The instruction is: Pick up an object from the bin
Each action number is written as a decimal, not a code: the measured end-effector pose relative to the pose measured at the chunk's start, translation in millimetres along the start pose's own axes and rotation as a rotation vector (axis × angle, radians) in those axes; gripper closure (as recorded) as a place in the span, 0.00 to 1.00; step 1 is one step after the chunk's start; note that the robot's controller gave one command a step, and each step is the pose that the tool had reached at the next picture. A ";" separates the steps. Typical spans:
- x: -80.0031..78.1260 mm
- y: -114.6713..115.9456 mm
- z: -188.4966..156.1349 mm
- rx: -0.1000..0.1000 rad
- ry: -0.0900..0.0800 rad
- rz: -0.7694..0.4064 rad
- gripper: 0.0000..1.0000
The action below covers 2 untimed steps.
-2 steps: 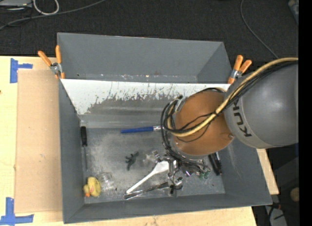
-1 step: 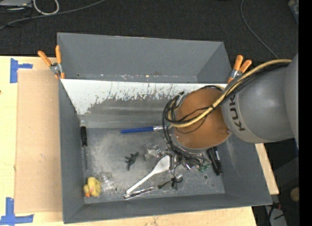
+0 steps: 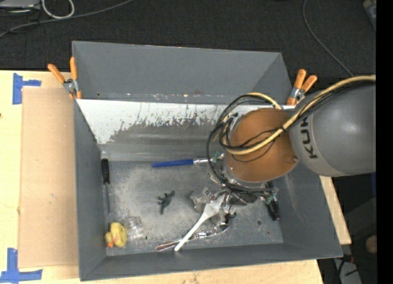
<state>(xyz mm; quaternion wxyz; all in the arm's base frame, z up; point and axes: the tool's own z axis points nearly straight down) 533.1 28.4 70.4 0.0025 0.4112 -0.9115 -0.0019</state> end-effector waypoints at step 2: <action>1.1 2.8 -31.7 -0.007 0.005 0.002 1.00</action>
Offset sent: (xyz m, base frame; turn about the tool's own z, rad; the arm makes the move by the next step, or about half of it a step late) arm 0.0001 0.0001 0.0649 0.0008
